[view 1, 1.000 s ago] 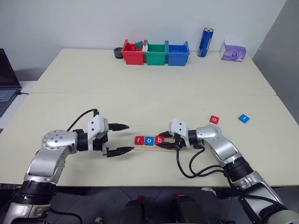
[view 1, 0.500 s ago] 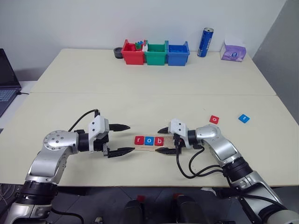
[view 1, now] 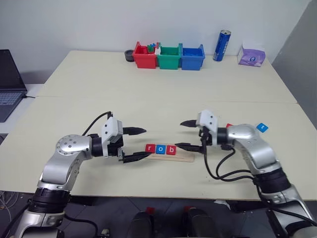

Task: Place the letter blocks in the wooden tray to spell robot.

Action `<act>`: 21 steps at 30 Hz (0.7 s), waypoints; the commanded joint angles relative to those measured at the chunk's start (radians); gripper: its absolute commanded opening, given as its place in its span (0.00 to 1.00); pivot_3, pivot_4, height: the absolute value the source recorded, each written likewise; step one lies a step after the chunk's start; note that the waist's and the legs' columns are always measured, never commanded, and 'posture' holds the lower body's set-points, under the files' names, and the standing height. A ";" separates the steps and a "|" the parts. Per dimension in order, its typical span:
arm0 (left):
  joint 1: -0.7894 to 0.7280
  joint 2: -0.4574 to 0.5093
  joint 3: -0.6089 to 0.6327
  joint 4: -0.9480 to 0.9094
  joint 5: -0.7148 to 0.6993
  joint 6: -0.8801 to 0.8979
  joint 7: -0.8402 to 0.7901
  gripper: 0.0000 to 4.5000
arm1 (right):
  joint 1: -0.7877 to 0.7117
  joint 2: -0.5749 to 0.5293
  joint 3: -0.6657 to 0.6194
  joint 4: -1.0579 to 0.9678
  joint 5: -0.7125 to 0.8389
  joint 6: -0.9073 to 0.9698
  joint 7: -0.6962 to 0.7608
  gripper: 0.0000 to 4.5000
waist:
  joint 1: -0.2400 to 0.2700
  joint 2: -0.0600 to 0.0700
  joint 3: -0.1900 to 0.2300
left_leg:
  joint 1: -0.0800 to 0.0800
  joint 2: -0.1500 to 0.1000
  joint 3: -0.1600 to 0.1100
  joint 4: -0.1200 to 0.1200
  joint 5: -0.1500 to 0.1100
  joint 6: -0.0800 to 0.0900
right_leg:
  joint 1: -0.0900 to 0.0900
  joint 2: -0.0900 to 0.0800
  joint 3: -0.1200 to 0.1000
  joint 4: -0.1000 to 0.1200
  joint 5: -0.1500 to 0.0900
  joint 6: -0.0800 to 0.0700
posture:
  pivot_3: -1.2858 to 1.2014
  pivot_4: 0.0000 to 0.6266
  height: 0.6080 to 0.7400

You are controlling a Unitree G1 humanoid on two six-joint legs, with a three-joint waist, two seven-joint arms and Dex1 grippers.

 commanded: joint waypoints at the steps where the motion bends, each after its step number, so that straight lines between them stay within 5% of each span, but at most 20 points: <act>1: -0.063 -0.051 -0.040 -0.050 0.006 0.041 0.075 1.00 | 0.065 -0.046 -0.095 -0.073 -0.001 0.040 -0.092 1.00 | 0.001 0.000 0.000 | 0.000 0.000 0.000 0.000 0.000 0.000 | 0.000 0.000 0.000 0.000 0.000 0.000 | 0.52 0.24 1.00; 7: -0.165 -0.191 -0.107 0.006 0.066 0.058 0.211 1.00 | 0.109 -0.062 -0.201 0.063 -0.101 0.010 -0.335 1.00 | -0.008 0.000 0.000 | 0.000 -0.002 0.004 0.000 0.000 0.000 | 0.000 0.001 0.001 0.001 0.000 0.000 | 0.52 0.24 1.00; 13: -0.182 -0.281 -0.174 0.011 0.116 0.059 0.279 1.00 | 0.069 0.060 -0.283 0.132 -0.134 0.088 -0.618 1.00 | -0.015 0.000 0.000 | 0.002 0.000 0.006 -0.001 0.000 0.000 | -0.001 0.004 0.004 0.001 0.000 0.000 | 0.52 0.24 1.00; 21: -0.173 -0.293 -0.172 -0.024 0.077 0.088 0.262 1.00 | 0.118 0.098 -0.236 0.135 -0.113 0.070 -0.593 1.00 | -0.010 0.001 0.000 | 0.001 -0.001 0.007 -0.001 0.000 0.000 | -0.001 0.003 0.004 0.001 0.000 0.000 | 0.52 0.24 1.00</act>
